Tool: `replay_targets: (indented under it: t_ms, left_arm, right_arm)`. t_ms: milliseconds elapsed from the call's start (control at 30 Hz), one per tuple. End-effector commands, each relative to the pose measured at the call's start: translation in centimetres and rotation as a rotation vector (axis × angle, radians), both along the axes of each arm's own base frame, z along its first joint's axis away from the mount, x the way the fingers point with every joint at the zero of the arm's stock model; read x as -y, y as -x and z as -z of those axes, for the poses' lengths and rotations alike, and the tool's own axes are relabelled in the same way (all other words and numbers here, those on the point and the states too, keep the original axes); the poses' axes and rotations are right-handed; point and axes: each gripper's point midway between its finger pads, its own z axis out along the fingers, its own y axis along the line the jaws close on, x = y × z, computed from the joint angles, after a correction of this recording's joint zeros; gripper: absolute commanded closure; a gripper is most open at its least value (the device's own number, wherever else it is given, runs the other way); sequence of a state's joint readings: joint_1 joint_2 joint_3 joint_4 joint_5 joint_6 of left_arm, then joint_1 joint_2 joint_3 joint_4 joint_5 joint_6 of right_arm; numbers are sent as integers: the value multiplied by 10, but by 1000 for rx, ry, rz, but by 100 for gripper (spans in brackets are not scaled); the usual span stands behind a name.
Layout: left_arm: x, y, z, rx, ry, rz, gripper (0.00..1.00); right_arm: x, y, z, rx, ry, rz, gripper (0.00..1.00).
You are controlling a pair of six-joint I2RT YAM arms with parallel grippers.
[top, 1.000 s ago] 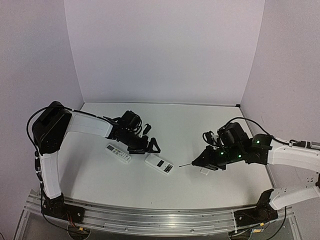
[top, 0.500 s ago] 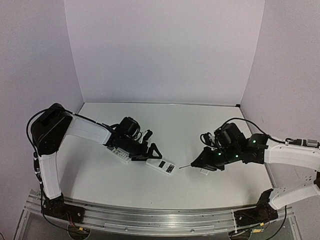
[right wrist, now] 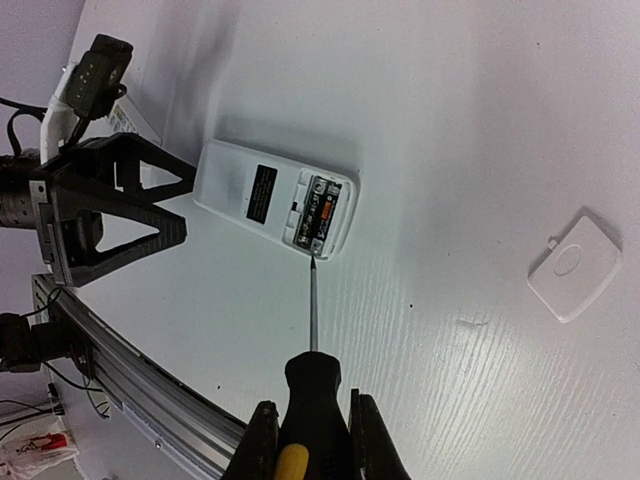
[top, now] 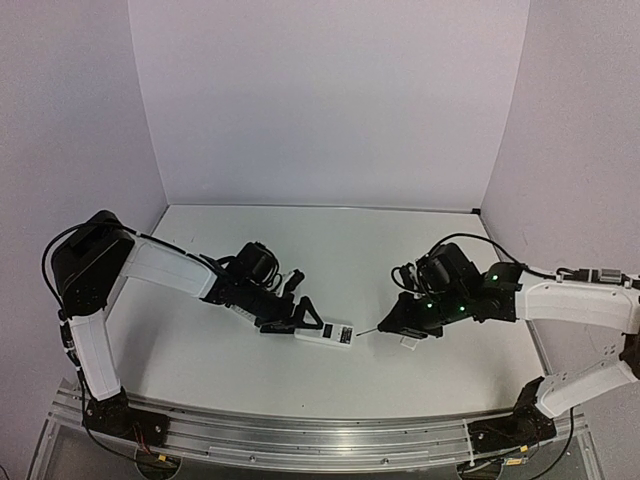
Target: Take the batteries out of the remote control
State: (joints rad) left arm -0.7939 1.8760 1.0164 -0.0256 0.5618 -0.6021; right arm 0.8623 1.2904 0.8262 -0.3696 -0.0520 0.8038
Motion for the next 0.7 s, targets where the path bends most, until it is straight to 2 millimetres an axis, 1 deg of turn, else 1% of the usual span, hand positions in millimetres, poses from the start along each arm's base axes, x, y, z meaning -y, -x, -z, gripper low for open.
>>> replay_targets:
  t_ms: [0,133,200,367,533,667]
  left_arm:
    - [-5,-9,-13,45,-26,-61,4]
    - [-17,-20,-5,67,-120,-133,10]
    - [-19,-24,-6,80,-142,-148,13]
    - [-21,-29,-2,88,-169,-170,22]
    - [-16,-29,4,112,-216,-164,25]
    - [-12,-28,10,129,-256,-160,31]
  right_arm:
    - [-16,-17,-18,54,-12,-15,100]
    - [-24,-24,-17,49,-4,-13,100]
    - [-29,-26,-13,35,4,-15,100]
    - [-32,-33,-4,15,31,30,100]
    - [-30,-32,1,9,81,59,100]
    - [-28,-31,2,-1,88,87,100]
